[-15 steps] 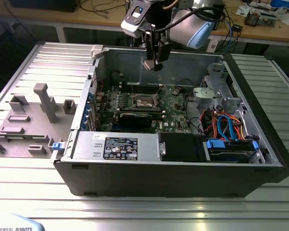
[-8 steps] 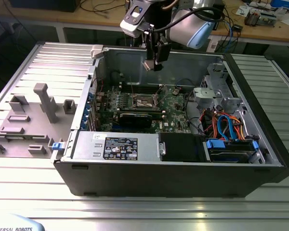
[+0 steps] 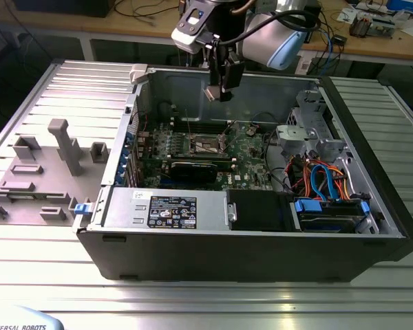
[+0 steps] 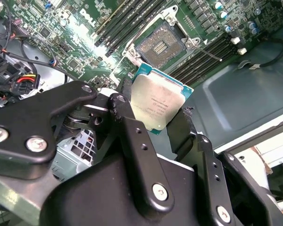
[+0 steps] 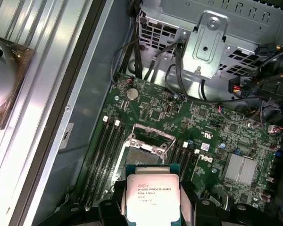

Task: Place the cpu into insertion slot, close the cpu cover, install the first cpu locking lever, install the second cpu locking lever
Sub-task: 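Place the cpu into insertion slot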

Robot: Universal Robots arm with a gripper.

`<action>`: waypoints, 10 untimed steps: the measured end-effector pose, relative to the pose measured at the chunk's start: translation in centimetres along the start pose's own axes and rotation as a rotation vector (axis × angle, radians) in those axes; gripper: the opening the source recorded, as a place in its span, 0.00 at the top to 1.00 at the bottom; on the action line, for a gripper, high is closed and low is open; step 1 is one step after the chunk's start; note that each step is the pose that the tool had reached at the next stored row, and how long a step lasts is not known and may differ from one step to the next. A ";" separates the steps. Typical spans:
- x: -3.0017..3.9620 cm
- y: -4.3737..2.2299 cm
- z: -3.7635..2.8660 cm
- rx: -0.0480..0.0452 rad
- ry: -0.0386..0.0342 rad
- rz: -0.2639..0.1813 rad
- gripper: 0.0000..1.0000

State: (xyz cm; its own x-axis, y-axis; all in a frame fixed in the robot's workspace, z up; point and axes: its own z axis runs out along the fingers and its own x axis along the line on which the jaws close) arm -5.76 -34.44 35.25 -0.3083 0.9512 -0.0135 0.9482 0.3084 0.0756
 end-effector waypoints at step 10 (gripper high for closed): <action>0.00 0.00 0.00 0.0002 -0.0011 0.014 0.46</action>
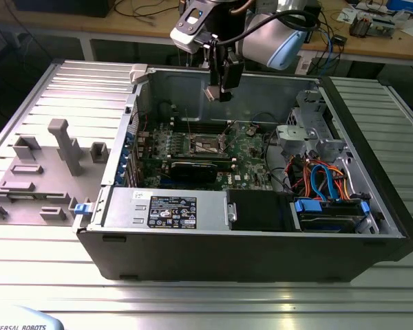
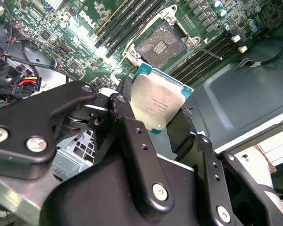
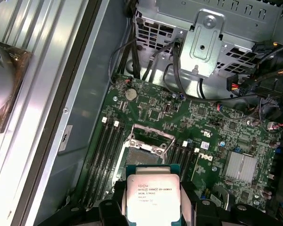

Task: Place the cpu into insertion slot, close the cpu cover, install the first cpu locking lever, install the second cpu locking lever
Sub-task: 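Place the cpu into insertion slot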

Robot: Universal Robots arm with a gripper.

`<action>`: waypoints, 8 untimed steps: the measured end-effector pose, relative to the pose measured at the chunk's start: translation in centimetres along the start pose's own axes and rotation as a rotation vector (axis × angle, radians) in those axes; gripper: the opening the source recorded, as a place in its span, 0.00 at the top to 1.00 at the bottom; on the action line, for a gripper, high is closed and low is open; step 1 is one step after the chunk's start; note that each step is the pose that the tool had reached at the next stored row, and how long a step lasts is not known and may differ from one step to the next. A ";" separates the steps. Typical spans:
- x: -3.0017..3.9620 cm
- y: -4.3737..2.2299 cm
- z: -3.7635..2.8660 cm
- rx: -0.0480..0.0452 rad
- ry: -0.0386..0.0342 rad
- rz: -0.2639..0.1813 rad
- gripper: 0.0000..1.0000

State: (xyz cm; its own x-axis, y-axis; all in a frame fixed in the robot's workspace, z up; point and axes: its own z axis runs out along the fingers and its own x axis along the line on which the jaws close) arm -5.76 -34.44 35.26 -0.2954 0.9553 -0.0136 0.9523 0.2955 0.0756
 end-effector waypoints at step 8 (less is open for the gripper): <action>0.00 0.00 0.00 0.0003 -0.0016 0.021 0.46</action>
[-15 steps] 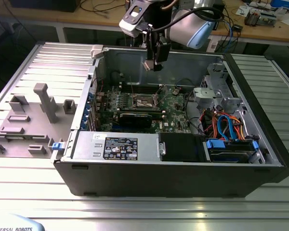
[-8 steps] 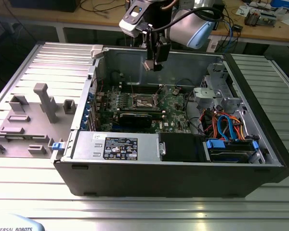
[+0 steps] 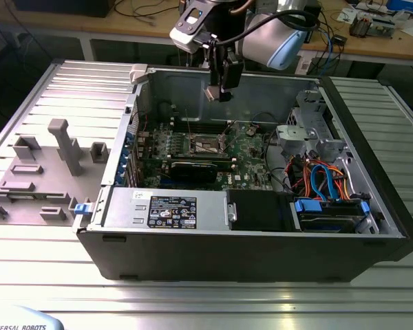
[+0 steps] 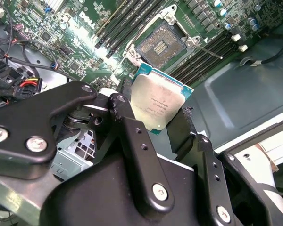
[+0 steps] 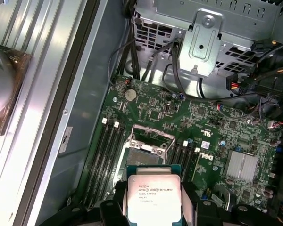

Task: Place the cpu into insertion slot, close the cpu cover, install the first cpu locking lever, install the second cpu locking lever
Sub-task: 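Place the cpu into insertion slot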

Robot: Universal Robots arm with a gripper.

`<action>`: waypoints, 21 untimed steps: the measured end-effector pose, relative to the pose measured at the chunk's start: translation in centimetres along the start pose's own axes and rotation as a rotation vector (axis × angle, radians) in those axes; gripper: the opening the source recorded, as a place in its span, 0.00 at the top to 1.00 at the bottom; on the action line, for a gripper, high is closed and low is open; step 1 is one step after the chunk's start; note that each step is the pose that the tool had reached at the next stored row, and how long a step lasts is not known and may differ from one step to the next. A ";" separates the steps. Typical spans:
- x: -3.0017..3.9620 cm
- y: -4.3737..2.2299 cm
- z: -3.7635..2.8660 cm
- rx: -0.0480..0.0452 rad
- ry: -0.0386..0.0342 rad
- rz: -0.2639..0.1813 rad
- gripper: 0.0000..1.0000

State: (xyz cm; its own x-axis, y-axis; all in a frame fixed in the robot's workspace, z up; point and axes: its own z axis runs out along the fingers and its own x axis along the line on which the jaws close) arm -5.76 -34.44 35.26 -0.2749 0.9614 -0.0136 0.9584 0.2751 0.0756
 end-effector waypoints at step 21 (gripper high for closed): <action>0.00 0.00 0.03 0.0020 -0.0111 0.146 0.46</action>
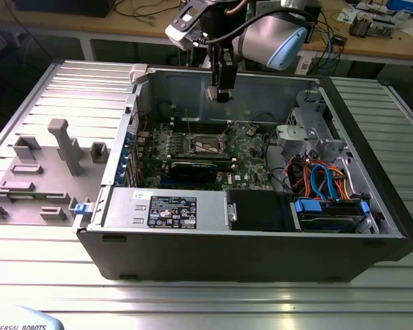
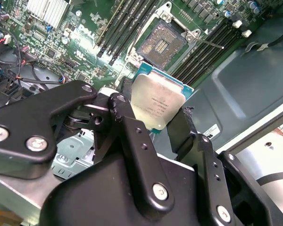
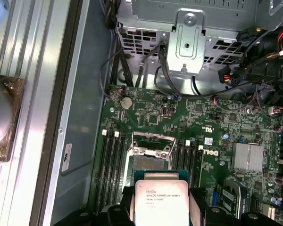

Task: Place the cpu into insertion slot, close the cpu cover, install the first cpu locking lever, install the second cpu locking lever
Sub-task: 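Place the cpu into insertion slot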

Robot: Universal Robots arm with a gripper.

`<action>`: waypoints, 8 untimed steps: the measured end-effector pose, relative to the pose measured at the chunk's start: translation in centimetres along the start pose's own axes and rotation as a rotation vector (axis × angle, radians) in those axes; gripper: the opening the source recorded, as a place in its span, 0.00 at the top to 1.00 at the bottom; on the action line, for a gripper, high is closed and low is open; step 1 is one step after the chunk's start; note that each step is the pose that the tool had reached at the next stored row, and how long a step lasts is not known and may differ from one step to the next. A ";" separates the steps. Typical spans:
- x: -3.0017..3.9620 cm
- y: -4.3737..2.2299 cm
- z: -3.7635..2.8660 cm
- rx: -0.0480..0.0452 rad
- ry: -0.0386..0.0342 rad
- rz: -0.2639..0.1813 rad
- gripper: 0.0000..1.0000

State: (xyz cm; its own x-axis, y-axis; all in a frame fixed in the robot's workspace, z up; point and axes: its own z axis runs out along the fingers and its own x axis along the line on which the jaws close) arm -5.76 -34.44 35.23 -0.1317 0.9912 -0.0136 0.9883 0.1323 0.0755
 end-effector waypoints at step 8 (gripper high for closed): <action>0.00 -0.01 0.11 0.0011 -0.0064 0.085 0.46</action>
State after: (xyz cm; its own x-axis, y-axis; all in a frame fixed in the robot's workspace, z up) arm -5.76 -34.44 35.11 -0.0466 0.9988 -0.0135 0.9960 0.0474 0.0756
